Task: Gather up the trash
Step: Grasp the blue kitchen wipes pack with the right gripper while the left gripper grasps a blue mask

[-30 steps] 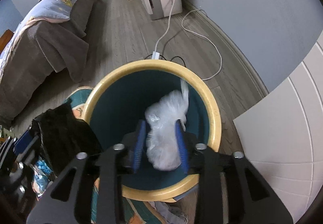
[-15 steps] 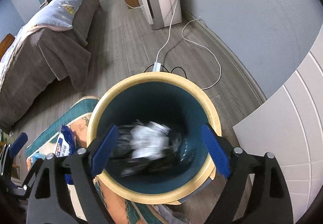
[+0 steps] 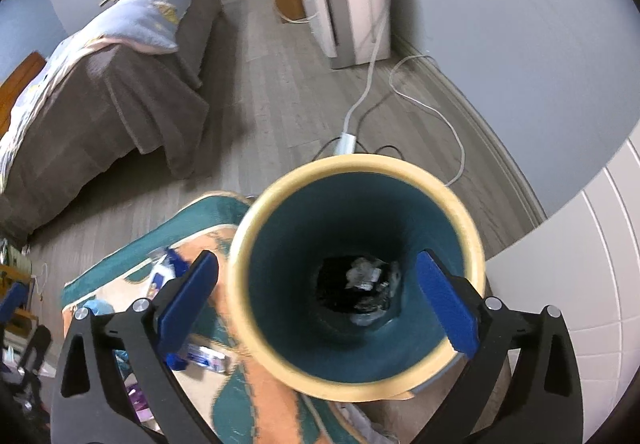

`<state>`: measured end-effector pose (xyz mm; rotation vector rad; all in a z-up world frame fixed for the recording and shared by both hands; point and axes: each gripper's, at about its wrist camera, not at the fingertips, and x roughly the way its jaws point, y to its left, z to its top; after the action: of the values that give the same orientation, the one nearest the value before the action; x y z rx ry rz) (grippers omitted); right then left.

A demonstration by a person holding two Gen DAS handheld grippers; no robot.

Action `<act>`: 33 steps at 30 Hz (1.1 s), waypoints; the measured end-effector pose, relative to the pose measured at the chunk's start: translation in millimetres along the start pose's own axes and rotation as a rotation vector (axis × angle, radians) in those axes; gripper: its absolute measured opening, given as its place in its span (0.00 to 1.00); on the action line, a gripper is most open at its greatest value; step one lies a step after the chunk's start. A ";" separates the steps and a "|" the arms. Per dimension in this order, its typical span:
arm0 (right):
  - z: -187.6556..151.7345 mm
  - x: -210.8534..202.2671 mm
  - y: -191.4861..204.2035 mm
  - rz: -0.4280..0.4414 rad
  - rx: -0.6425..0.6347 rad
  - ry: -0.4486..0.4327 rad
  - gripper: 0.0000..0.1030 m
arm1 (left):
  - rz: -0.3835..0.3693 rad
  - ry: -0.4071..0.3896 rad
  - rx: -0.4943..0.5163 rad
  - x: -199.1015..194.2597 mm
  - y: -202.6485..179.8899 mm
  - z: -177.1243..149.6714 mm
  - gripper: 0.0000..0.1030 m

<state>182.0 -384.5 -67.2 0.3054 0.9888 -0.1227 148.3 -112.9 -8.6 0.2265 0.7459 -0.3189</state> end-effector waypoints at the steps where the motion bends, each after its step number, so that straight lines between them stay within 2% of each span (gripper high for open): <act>1: -0.5 0.6 9.1 0.003 -0.017 0.002 0.94 | 0.015 0.001 -0.004 -4.0 6.8 -2.1 0.93; 7: -3.0 4.3 54.4 0.022 -0.086 0.011 0.94 | 0.095 0.007 -0.082 -30.6 61.4 -23.9 0.94; 12: -11.6 6.5 94.8 0.038 -0.158 0.026 0.94 | 0.130 0.011 -0.168 -33.0 96.9 -51.9 0.94; 20: -33.4 23.5 140.9 0.047 -0.220 0.090 0.94 | 0.180 0.070 -0.149 -17.6 126.8 -73.2 0.94; 26: -50.3 42.2 164.6 -0.004 -0.286 0.132 0.94 | 0.189 0.120 -0.196 -0.1 155.1 -85.5 0.94; 33: -51.8 66.8 170.0 -0.049 -0.315 0.157 0.94 | 0.142 0.183 -0.207 33.2 161.8 -90.0 0.94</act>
<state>217.7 -204.5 -115.9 0.0013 1.1535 0.0139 173.4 58.7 -81.5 0.1123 0.9322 -0.0856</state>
